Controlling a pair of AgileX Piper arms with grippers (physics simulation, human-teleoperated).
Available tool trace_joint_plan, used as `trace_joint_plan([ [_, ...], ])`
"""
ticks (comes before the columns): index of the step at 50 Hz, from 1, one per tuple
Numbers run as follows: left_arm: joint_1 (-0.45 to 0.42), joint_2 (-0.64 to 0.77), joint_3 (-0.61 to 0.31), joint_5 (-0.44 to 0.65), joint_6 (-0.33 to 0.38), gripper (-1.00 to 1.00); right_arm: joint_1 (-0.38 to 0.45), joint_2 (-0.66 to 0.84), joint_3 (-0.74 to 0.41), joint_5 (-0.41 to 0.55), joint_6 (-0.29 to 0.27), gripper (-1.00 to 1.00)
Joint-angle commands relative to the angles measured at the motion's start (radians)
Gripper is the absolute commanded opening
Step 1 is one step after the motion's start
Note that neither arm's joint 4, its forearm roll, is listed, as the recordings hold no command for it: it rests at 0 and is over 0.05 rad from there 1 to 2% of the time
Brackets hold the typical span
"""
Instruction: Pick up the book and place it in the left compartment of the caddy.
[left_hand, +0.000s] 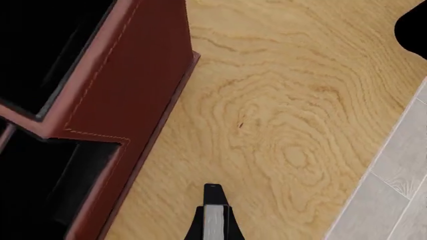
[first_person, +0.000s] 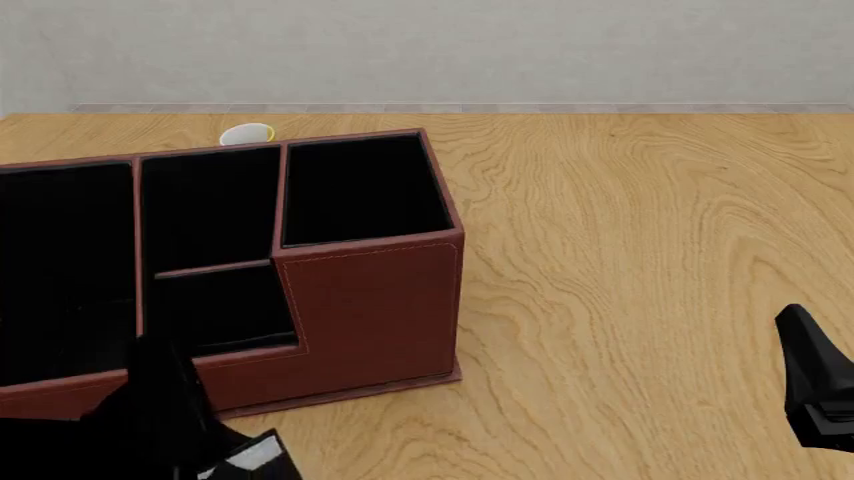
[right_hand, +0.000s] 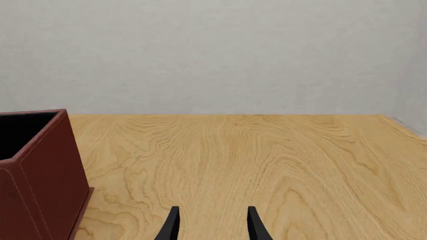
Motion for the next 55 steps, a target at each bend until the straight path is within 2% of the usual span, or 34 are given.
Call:
trace_joint_plan([
  [1, 0.052, -0.112, -0.092, 0.159, 0.028, -1.00, 0.000, -0.004, 0.001, 0.003, 0.000, 1.00],
  [11, 0.125, -0.230, -0.151, 0.313, 0.044, -1.00, 0.000, -0.004, 0.001, 0.003, 0.000, 1.00],
  [15, 0.161, -0.274, -0.188, 0.378, 0.038, -1.00, 0.000, -0.004, 0.001, 0.003, 0.000, 1.00],
  [19, 0.196, -0.310, -0.212, 0.434, 0.000, -1.00, 0.000, -0.004, 0.001, 0.003, 0.000, 1.00],
  [30, 0.296, -0.400, -0.281, 0.577, 0.027, -1.00, 0.000, -0.004, 0.001, 0.003, 0.000, 1.00],
  [41, 0.399, -0.433, -0.286, 0.590, 0.054, -1.00, 0.000, -0.004, 0.001, 0.003, 0.000, 1.00],
  [43, 0.443, -0.445, -0.283, 0.590, 0.089, -1.00, 0.000, -0.004, 0.001, 0.003, 0.000, 1.00],
  [46, 0.458, -0.449, -0.281, 0.590, 0.070, -1.00, 0.000, -0.004, 0.001, 0.003, 0.000, 1.00],
  [55, 0.538, -0.459, -0.297, 0.590, 0.079, -1.00, 0.000, -0.004, 0.001, 0.003, 0.000, 1.00],
])
